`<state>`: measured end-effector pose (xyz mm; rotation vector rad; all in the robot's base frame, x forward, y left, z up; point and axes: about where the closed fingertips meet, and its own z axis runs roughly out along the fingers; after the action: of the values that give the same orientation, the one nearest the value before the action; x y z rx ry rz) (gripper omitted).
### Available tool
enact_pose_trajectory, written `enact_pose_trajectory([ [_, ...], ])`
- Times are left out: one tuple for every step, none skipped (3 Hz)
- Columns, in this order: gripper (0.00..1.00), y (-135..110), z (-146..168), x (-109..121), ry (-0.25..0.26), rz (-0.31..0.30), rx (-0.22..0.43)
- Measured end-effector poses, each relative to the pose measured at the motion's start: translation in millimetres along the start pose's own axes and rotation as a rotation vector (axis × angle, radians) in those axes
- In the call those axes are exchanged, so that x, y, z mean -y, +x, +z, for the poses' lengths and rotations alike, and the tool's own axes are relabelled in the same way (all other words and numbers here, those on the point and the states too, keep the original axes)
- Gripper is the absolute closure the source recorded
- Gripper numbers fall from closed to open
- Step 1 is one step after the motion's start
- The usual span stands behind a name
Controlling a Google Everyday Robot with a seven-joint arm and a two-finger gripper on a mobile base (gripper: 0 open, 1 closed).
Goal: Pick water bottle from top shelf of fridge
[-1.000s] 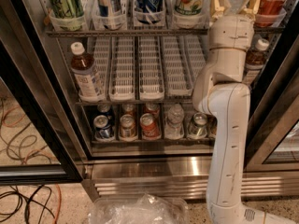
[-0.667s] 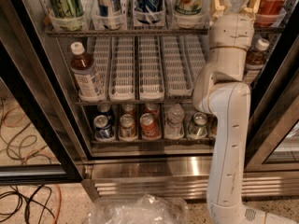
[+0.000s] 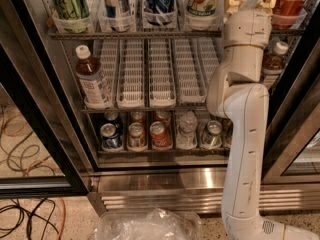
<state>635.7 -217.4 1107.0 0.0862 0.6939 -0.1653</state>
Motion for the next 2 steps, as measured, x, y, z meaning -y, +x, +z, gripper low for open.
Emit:
enact_pose_trajectory([
  [1.0,-18.0,9.3,-2.2,-0.004,0.009,0.019],
  [1.0,-34.0,18.2,-4.4,-0.003,0.023,0.043],
])
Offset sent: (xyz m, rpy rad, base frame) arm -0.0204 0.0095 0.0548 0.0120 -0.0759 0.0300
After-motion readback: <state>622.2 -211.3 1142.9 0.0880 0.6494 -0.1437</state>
